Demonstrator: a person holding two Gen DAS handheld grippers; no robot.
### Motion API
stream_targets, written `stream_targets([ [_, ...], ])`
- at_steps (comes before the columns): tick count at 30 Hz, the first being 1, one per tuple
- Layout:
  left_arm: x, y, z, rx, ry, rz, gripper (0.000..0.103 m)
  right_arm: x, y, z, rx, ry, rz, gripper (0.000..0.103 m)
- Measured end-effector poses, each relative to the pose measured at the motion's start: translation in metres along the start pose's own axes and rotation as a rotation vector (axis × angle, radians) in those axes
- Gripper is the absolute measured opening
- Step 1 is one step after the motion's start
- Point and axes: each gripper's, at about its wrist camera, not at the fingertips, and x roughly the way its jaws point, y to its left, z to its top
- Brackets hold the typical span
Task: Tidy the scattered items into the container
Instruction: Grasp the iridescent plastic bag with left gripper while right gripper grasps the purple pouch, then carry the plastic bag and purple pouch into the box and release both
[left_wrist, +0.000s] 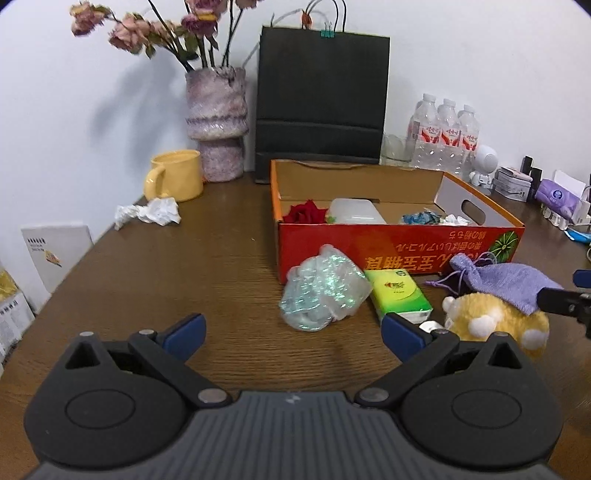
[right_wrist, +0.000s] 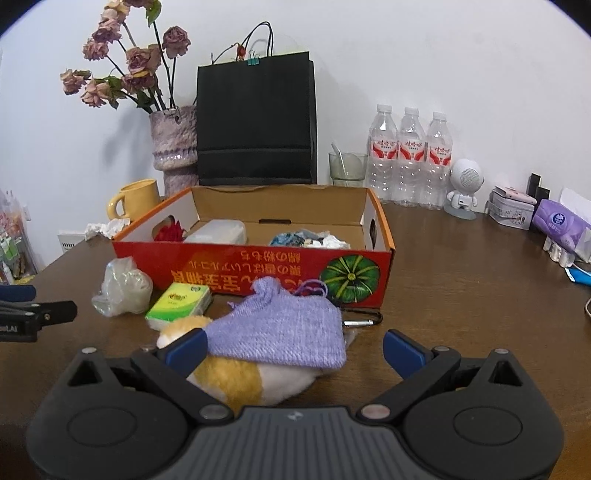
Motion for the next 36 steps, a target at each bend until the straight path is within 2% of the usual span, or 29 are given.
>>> stream_targets([
  [11, 0.057, -0.011, 0.024, -0.015, 0.071, -0.022, 0.103, 0.044, 0.003, 0.015, -0.01, 0.056, -0.011, 0.099],
  [13, 0.067, -0.014, 0.027, -0.004, 0.075, -0.007, 0.103, 0.049, 0.003, 0.017, -0.014, 0.067, 0.002, 0.094],
  [16, 0.078, -0.016, 0.028, 0.003, 0.086, -0.001, 0.099, 0.055, 0.004, 0.019, -0.016, 0.09, 0.016, 0.081],
  [17, 0.082, -0.016, 0.027, 0.002, 0.094, -0.003, 0.097, 0.057, 0.004, 0.019, -0.017, 0.098, 0.018, 0.074],
  [18, 0.084, -0.016, 0.026, -0.003, 0.102, -0.007, 0.095, 0.058, 0.005, 0.018, -0.019, 0.102, 0.014, 0.062],
  [20, 0.087, -0.015, 0.024, -0.007, 0.114, -0.023, 0.074, 0.059, 0.002, 0.017, -0.011, 0.107, 0.015, 0.044],
  [21, 0.088, -0.014, 0.023, -0.008, 0.122, -0.036, 0.068, 0.058, 0.0, 0.017, -0.001, 0.104, 0.017, 0.041],
  [23, 0.088, -0.011, 0.022, -0.018, 0.124, -0.061, 0.049, 0.056, -0.002, 0.017, 0.007, 0.095, 0.022, 0.033],
  [25, 0.085, -0.011, 0.02, -0.02, 0.113, -0.071, 0.044, 0.054, -0.002, 0.017, 0.004, 0.08, 0.025, 0.026],
  [27, 0.08, -0.011, 0.019, -0.013, 0.09, -0.059, 0.042, 0.051, -0.001, 0.017, 0.004, 0.062, 0.03, 0.013],
  [36, 0.062, -0.006, 0.017, -0.052, 0.048, -0.073, 0.04, 0.036, -0.007, 0.019, 0.044, -0.018, 0.07, 0.011],
])
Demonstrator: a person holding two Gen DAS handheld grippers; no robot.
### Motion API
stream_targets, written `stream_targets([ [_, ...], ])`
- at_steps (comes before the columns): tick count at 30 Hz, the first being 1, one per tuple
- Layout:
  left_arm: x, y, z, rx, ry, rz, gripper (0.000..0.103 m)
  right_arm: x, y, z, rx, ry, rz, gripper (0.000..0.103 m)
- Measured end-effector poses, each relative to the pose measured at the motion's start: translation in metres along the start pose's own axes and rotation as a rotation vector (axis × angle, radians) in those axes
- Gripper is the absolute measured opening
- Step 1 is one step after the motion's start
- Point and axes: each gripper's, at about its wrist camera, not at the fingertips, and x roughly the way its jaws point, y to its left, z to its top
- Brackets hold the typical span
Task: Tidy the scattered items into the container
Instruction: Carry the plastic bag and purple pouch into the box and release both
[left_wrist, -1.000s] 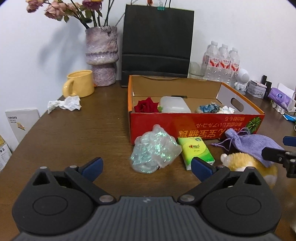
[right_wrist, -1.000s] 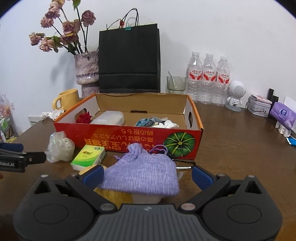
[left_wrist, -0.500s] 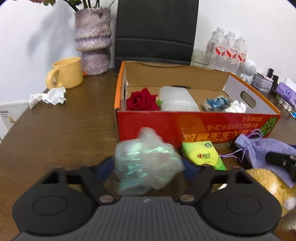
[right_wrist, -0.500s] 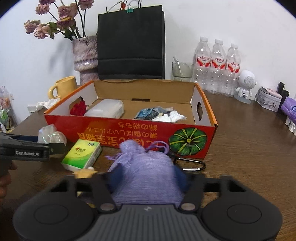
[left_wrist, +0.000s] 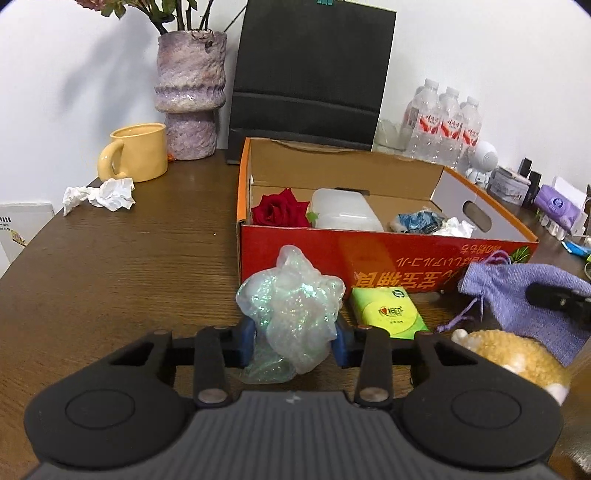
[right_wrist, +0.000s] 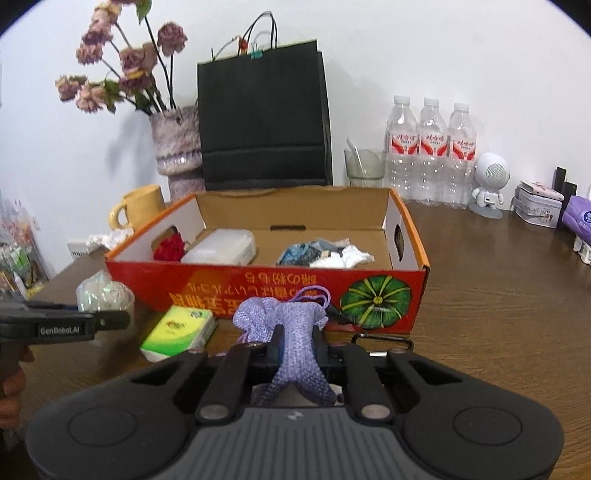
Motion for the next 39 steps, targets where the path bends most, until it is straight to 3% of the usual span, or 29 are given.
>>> stream_targets([
  [13, -0.026, -0.007, -0.003, -0.004, -0.057, -0.027, 0.041, -0.029, -0.006, 0.015, 0.047, -0.099, 0.032, 0.011],
  [25, -0.059, -0.027, 0.04, 0.039, -0.198, -0.078, 0.04, -0.045, -0.013, 0.062, 0.052, -0.195, 0.04, 0.011],
  [33, -0.03, -0.036, 0.088, -0.009, -0.24, -0.094, 0.04, 0.001, -0.021, 0.095, 0.123, -0.18, 0.051, 0.011],
  [39, 0.016, -0.038, 0.107, -0.061, -0.198, -0.101, 0.04, 0.06, -0.04, 0.107, 0.2, -0.099, 0.068, 0.011],
])
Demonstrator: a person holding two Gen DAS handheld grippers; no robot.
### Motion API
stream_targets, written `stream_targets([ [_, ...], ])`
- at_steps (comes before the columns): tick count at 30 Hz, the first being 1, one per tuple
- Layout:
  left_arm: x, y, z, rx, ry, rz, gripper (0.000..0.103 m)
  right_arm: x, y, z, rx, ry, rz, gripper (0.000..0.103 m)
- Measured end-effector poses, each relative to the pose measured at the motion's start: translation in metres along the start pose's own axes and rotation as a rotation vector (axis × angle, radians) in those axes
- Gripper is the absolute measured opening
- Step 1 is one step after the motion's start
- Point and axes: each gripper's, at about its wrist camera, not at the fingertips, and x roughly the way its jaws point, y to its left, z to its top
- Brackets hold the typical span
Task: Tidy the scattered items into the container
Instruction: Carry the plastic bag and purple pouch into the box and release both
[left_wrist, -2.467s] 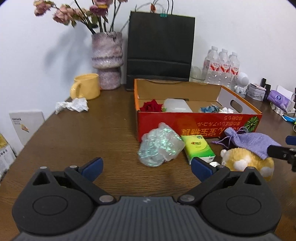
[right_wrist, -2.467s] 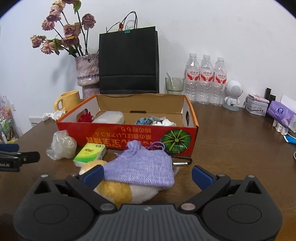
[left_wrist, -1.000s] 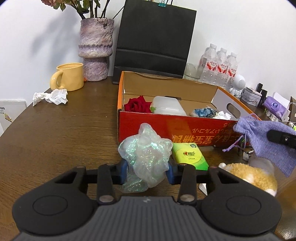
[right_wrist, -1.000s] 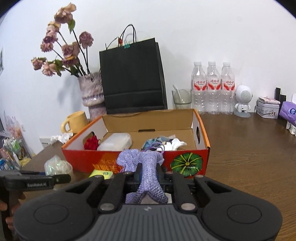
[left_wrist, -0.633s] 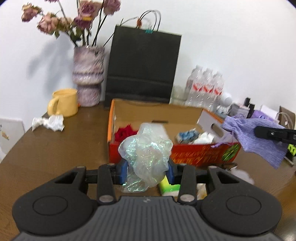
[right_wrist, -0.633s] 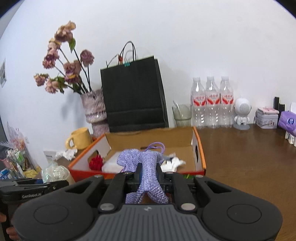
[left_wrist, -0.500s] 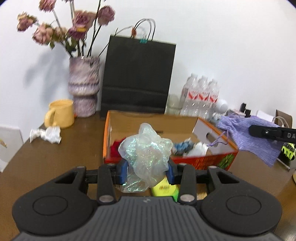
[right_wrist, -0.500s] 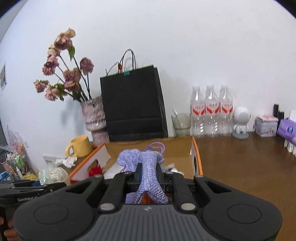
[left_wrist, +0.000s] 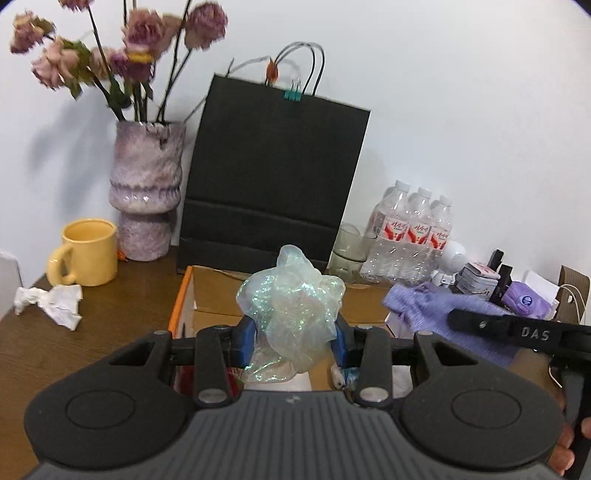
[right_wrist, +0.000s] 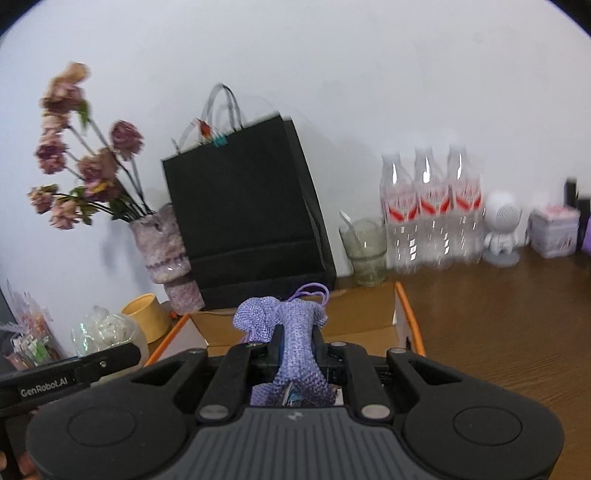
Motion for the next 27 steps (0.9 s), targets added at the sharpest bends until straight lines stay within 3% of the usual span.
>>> stream_targets([
  [11, 0.075, 0.007, -0.009, 0.044, 0.133, 0.063, 0.041, 0.081, -0.033, 0.004, 0.032, 0.153, -0.059, 0.013],
  [13, 0.08, 0.009, -0.01, 0.046, 0.149, 0.075, 0.047, 0.087, -0.035, 0.004, 0.026, 0.166, -0.071, 0.022],
  [14, 0.082, 0.009, -0.011, 0.045, 0.154, 0.084, 0.054, 0.089, -0.035, 0.004, 0.023, 0.168, -0.084, 0.034],
  [15, 0.083, 0.01, -0.012, 0.043, 0.159, 0.096, 0.06, 0.089, -0.035, 0.004, 0.017, 0.17, -0.091, 0.056],
  [17, 0.083, 0.012, -0.012, 0.032, 0.158, 0.118, 0.085, 0.086, -0.033, 0.005, -0.003, 0.164, -0.099, 0.079],
  [18, 0.082, 0.012, -0.012, 0.028, 0.154, 0.125, 0.088, 0.083, -0.031, 0.006, -0.016, 0.152, -0.099, 0.086],
  [21, 0.076, 0.01, -0.009, 0.027, 0.126, 0.108, 0.103, 0.076, -0.024, 0.007, -0.05, 0.122, -0.096, 0.091],
  [27, 0.067, 0.001, -0.007, 0.071, 0.09, 0.124, 0.103, 0.072, -0.012, 0.005, -0.111, 0.131, -0.109, 0.093],
])
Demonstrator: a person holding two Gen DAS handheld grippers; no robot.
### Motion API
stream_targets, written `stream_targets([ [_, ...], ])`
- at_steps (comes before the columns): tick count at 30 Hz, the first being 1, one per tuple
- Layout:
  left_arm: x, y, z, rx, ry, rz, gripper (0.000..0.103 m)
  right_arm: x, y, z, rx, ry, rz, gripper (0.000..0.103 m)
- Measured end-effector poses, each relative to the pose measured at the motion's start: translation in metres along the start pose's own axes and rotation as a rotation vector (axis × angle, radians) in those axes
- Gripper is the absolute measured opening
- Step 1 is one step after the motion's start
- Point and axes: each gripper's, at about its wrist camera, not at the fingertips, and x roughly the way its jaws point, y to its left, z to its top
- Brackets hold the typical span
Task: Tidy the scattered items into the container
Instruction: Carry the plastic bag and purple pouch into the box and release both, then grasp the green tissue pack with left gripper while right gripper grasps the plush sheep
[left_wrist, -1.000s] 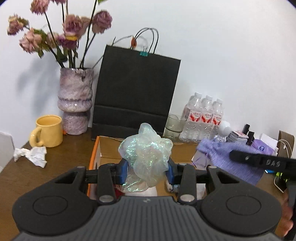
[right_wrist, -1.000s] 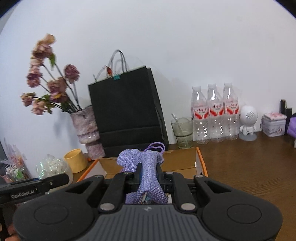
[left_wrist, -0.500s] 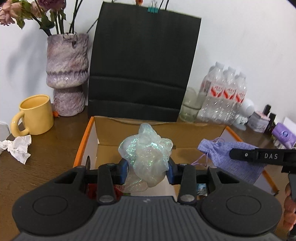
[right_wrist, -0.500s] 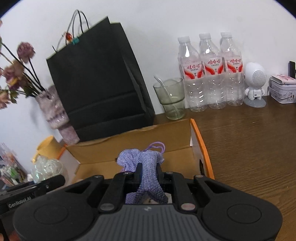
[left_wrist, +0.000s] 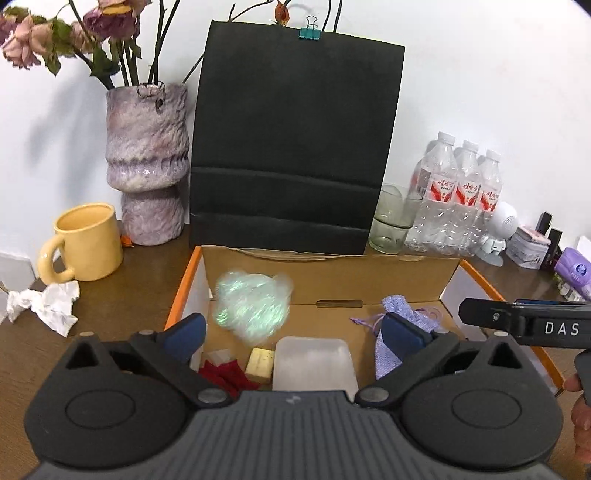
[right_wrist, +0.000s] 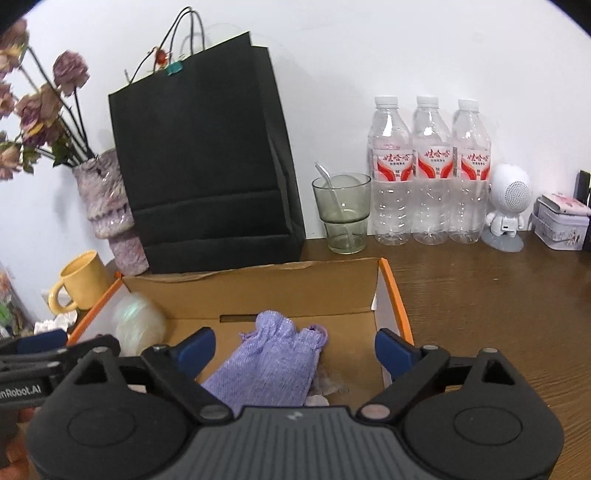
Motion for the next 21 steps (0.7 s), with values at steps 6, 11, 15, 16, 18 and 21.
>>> stream_targets([
  [6, -0.011, -0.001, 0.001, 0.01, -0.025, 0.017, 0.103, -0.011, 0.003, 0.0, -0.015, -0.021, -0.014, 0.093],
  [11, -0.041, 0.005, -0.005, 0.012, -0.058, 0.036, 0.103, -0.036, 0.011, -0.008, -0.051, -0.073, -0.043, 0.093],
  [15, -0.072, 0.014, -0.015, 0.024, -0.091, 0.027, 0.103, -0.063, 0.017, -0.023, -0.097, -0.088, -0.023, 0.093],
  [16, -0.079, 0.016, -0.018, 0.028, -0.099, 0.03, 0.103, -0.07, 0.019, -0.027, -0.105, -0.088, -0.015, 0.093],
  [18, -0.094, 0.019, -0.025, 0.04, -0.105, 0.034, 0.103, -0.082, 0.023, -0.037, -0.128, -0.085, 0.003, 0.093],
  [21, -0.111, 0.026, -0.038, 0.047, -0.093, 0.037, 0.103, -0.102, 0.031, -0.055, -0.17, -0.072, 0.027, 0.093],
])
